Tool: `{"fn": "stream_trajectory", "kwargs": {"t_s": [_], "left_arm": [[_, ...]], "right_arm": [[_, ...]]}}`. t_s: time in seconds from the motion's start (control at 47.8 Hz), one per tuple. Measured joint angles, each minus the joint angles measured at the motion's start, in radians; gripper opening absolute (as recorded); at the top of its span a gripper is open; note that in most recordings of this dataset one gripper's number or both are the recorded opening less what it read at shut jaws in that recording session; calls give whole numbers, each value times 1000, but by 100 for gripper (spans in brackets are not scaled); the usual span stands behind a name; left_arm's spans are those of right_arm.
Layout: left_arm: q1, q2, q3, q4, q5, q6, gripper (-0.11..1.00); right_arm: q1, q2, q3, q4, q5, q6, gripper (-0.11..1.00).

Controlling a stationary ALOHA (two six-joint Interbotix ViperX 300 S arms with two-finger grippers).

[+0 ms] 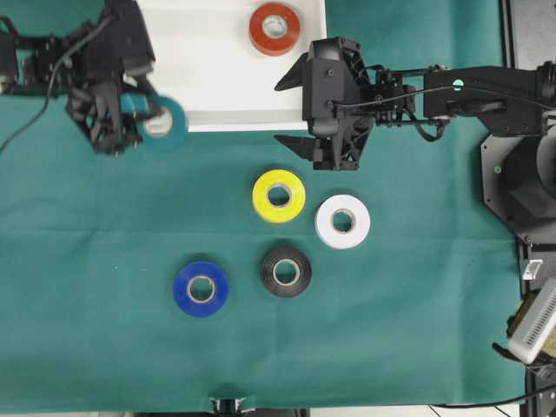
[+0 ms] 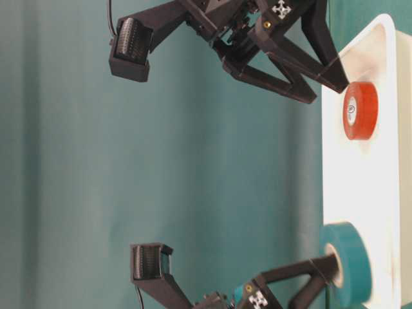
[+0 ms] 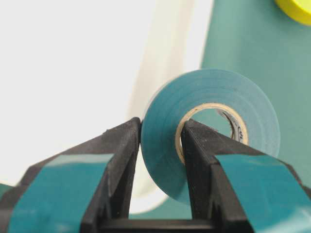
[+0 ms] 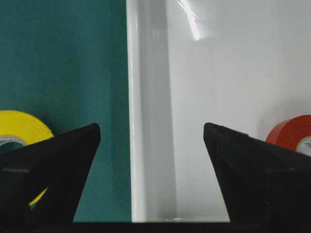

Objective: Put the tape alternately from left to right into the white case.
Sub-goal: 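Lift the teal roll and place it in the white tray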

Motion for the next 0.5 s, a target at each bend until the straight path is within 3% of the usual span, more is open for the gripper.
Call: {"fn": "stream_trajectory", "kwargs": {"t_s": [0.209,0.502], "left_arm": [[55,46,-28,0,0,106,25],[98,103,-46,0,0,156,25]], "right_arm": [[0,2,0,0,0,0,76],[0,11,0,0,2,0,76]]}}
